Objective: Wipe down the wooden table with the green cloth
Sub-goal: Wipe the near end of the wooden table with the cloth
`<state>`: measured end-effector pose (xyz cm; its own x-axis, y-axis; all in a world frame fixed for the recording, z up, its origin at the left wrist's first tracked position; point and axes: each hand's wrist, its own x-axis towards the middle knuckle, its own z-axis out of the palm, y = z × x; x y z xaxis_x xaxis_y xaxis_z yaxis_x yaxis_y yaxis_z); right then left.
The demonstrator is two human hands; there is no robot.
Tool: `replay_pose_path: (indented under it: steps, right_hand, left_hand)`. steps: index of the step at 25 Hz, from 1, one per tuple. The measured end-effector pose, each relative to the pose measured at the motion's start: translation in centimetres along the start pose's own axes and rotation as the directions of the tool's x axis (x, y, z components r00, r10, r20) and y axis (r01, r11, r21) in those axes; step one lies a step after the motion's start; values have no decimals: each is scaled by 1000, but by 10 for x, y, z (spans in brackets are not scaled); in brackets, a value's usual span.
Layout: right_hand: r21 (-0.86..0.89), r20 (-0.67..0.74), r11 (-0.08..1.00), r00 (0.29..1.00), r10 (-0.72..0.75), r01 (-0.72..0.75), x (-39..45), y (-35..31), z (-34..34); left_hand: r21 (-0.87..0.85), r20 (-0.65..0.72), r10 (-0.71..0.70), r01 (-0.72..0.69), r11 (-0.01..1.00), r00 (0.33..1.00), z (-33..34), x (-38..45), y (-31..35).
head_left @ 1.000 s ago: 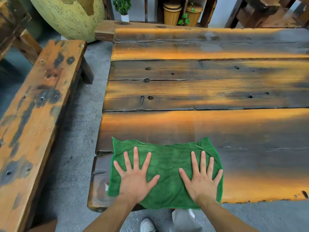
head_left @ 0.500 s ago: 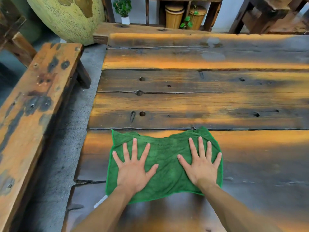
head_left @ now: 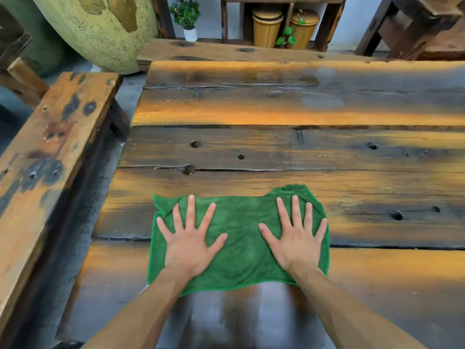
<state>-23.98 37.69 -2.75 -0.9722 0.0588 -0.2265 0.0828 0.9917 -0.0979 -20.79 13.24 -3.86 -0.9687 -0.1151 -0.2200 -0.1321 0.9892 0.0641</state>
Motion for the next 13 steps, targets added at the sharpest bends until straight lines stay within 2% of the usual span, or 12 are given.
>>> replay_pose_path:
  steps: [5,13]
  right_hand:
    - [13,4,999,999,-32,32,59,3,-15]
    - [0,14,999,999,-34,34,128,0,-29]
  left_hand:
    - [25,38,-42,41,999,998,-19,53,18]
    - [22,28,-31,30,999,999,-34,122,28]
